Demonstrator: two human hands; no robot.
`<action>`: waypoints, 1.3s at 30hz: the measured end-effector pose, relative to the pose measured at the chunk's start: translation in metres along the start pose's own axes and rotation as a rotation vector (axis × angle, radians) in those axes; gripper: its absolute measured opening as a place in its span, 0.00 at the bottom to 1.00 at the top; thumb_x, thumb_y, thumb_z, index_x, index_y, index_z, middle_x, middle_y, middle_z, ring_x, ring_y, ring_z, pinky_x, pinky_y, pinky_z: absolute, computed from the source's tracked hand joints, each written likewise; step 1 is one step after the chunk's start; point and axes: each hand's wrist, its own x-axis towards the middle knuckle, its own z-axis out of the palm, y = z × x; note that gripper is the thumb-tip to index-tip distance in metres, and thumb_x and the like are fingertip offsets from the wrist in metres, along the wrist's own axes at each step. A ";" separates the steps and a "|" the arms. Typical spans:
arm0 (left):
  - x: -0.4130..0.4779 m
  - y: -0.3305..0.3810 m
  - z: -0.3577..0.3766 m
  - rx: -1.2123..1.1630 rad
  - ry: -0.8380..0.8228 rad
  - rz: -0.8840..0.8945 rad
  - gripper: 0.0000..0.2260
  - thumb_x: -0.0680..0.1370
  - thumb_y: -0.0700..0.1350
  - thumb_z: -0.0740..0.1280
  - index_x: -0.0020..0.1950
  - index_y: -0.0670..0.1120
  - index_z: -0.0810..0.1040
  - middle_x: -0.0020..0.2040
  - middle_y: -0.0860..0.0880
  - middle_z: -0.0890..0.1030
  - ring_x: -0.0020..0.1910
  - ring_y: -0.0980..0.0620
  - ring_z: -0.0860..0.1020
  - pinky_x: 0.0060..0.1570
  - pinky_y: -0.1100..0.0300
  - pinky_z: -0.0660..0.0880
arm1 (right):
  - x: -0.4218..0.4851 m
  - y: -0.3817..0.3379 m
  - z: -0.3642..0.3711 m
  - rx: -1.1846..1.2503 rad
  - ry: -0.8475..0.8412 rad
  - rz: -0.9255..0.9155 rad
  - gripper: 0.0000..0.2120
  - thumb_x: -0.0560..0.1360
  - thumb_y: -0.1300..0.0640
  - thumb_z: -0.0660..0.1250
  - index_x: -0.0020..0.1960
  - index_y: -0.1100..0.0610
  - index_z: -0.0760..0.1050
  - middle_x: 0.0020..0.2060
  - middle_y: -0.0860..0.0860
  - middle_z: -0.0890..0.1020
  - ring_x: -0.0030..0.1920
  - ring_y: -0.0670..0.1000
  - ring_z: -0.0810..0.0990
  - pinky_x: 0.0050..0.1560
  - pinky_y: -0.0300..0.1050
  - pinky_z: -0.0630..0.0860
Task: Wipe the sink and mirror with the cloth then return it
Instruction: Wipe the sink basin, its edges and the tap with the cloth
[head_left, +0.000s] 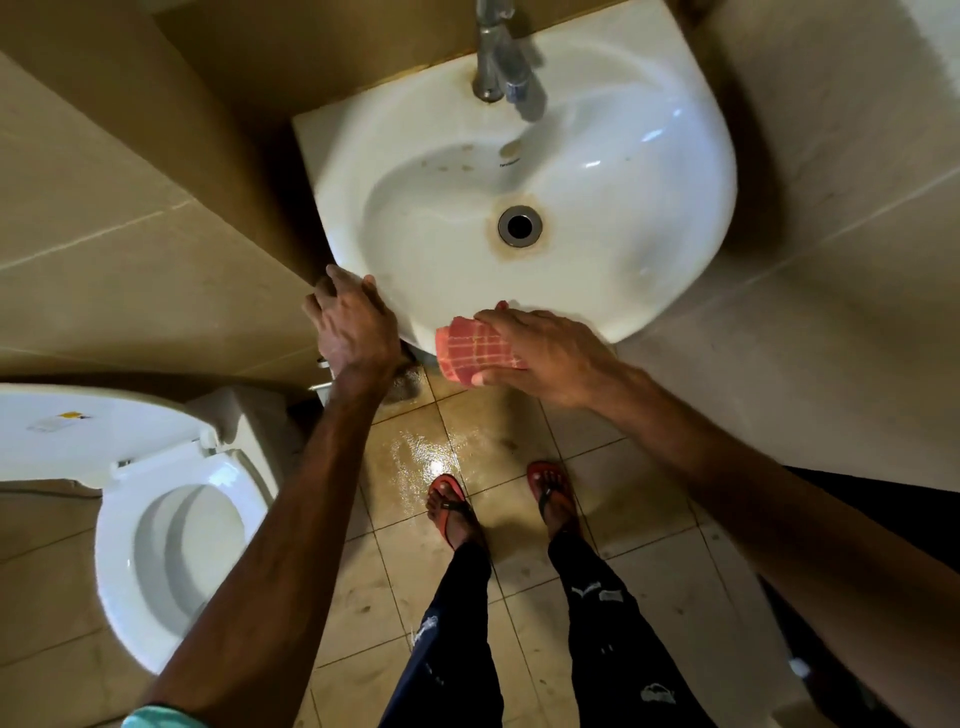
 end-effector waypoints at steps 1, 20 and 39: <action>-0.003 0.004 0.000 0.027 0.030 0.018 0.23 0.86 0.49 0.53 0.77 0.37 0.62 0.73 0.36 0.72 0.72 0.36 0.68 0.74 0.43 0.60 | -0.005 0.012 -0.006 -0.011 -0.026 0.005 0.37 0.78 0.34 0.65 0.77 0.56 0.66 0.63 0.56 0.80 0.54 0.57 0.83 0.51 0.52 0.82; -0.001 0.069 0.025 0.331 -0.558 0.492 0.19 0.80 0.46 0.63 0.72 0.52 0.76 0.72 0.46 0.76 0.69 0.41 0.76 0.68 0.48 0.75 | 0.032 0.062 -0.035 0.011 -0.508 0.116 0.22 0.88 0.47 0.50 0.76 0.56 0.66 0.69 0.55 0.75 0.70 0.60 0.73 0.69 0.57 0.70; 0.009 0.096 0.032 0.493 -0.629 0.562 0.19 0.80 0.41 0.63 0.72 0.43 0.75 0.69 0.42 0.77 0.66 0.40 0.77 0.61 0.49 0.77 | 0.052 0.096 -0.014 -0.048 -0.376 0.192 0.30 0.85 0.42 0.45 0.82 0.56 0.55 0.82 0.58 0.59 0.82 0.59 0.58 0.78 0.60 0.62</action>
